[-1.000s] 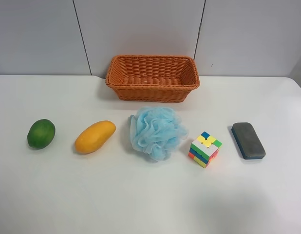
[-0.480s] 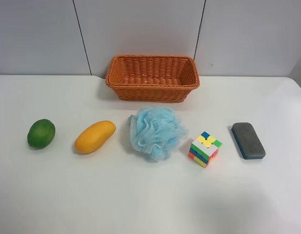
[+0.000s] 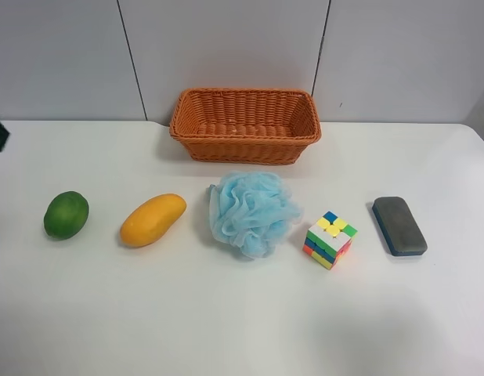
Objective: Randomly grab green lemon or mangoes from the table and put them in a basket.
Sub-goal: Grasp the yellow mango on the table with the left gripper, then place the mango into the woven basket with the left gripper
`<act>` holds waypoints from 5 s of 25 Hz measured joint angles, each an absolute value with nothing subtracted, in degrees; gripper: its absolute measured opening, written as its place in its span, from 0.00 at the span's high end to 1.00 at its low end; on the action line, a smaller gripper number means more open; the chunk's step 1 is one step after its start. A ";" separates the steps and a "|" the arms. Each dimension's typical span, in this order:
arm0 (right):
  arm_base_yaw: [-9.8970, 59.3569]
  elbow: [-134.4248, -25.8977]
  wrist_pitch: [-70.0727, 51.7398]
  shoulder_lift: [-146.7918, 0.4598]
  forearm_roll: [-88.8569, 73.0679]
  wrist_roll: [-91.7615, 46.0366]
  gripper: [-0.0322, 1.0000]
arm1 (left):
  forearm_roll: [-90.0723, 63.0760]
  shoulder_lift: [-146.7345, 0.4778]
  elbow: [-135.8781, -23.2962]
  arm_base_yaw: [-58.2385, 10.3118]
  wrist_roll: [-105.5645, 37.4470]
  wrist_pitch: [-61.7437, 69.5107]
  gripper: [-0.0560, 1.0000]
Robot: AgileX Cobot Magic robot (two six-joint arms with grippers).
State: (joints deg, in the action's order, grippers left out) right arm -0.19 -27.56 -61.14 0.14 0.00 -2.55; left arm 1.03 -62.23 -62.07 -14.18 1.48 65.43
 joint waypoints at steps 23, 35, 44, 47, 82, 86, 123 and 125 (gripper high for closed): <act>-0.19 -27.56 -61.14 0.14 0.00 -2.55 0.01 | 3.94 -98.61 -65.00 -29.94 6.64 46.18 0.01; -0.19 -27.56 -61.14 0.14 0.00 -2.55 0.01 | 7.09 -108.25 -65.00 -29.94 6.64 41.02 0.01; -0.19 -27.56 -61.14 0.14 0.00 -2.55 0.01 | 8.13 -113.57 -65.00 -29.94 6.64 37.11 0.01; -0.19 -27.56 -61.14 0.14 0.00 -2.55 0.01 | 8.19 -114.22 -65.00 -29.94 6.64 36.68 0.01; -0.19 -27.56 -61.14 0.14 0.00 -2.55 0.01 | 7.14 -112.83 -107.93 -29.94 5.06 67.09 0.38; -0.19 -27.56 -61.14 0.14 0.00 -2.55 0.01 | 6.18 -118.19 -118.91 -29.94 3.37 66.70 0.38; -0.19 -27.56 -61.14 0.14 0.00 -2.55 0.01 | -4.56 -143.93 -133.11 -28.97 1.64 40.15 0.05; -0.19 -27.56 -61.14 0.14 0.00 -2.55 0.01 | -4.62 -143.82 -133.11 -28.69 1.64 40.47 0.02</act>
State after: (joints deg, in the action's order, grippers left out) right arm -0.19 -27.56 -61.14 0.14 0.00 -2.55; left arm -4.62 -143.82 -133.11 -28.69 1.64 40.47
